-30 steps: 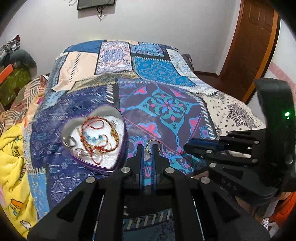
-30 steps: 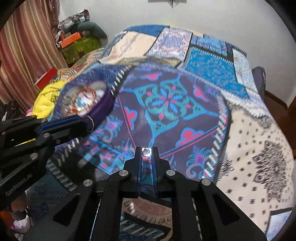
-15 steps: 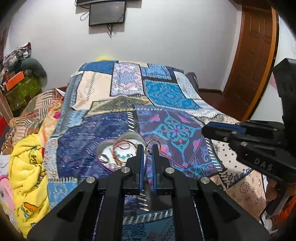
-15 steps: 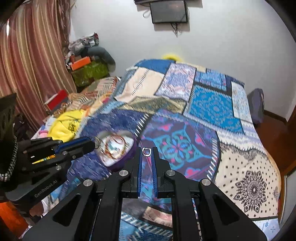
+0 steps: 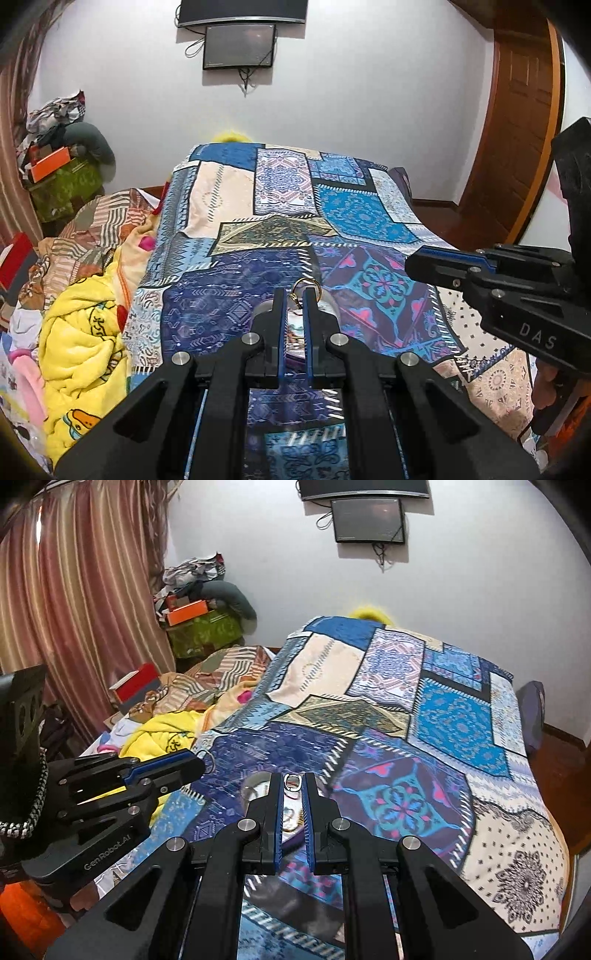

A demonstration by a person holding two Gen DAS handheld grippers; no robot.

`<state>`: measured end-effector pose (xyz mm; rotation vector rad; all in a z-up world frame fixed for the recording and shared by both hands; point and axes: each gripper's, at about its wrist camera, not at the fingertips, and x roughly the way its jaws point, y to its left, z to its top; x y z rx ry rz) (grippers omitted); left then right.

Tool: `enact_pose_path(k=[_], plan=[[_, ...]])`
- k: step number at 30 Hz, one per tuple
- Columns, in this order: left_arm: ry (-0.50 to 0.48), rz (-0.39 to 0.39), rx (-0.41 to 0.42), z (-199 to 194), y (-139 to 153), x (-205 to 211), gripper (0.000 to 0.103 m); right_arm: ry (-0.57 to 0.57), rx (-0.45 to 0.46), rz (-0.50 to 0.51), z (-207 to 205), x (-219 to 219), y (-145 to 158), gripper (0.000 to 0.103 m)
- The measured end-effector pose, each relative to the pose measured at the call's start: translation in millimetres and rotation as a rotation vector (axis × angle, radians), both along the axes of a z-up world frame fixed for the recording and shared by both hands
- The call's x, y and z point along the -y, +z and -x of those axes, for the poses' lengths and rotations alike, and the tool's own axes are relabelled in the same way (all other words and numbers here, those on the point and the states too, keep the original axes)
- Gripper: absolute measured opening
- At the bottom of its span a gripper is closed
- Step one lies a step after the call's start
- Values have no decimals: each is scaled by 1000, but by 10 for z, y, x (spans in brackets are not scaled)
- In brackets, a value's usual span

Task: Organize jewelry
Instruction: 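Carry the earring and gold ring over the heart tin with both tools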

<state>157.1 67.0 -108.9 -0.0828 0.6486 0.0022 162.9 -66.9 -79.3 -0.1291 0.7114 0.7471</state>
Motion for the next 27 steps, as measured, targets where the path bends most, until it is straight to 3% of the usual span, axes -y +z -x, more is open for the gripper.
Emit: enact_pose_path(k=[27], plan=[[-46,43,-159,-566,-741,-195,6,45,-161,40,-505,-422,-652,9]])
